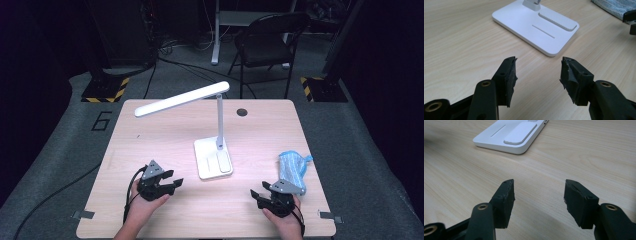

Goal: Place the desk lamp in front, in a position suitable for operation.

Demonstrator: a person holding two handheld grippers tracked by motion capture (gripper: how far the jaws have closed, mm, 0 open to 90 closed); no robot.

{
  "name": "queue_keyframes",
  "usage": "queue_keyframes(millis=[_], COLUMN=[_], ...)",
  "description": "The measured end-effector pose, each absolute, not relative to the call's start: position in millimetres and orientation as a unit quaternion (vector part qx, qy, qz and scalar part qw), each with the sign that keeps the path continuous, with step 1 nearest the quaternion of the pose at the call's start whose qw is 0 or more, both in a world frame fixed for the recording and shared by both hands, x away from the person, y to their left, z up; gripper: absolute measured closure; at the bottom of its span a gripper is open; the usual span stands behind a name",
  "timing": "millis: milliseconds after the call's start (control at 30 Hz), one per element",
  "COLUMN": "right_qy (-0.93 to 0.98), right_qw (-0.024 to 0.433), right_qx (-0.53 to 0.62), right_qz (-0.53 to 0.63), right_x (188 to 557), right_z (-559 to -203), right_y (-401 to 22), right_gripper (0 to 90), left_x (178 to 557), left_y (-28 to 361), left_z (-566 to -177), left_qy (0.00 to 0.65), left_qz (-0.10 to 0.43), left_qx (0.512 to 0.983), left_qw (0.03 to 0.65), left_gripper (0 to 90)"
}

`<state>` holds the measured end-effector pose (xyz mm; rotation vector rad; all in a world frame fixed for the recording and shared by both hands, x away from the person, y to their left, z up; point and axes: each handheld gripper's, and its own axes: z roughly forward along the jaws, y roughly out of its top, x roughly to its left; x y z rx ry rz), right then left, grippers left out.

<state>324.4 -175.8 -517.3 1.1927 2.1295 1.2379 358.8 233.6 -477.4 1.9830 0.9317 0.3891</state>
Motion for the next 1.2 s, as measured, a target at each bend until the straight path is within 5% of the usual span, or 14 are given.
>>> queue_keyframes(millis=[1200], right_qy=[0.766], right_qw=[0.194], right_qx=[0.421], right_qz=[0.446], right_x=[327.2], right_z=[-515.7], right_y=[-175.0], right_gripper=[43.3], left_x=[428.1], left_y=[152.1], left_z=[-443.5], left_qy=[0.355], left_qz=[0.153], left_qx=[0.79], left_qw=[0.476], left_gripper=[45.2])
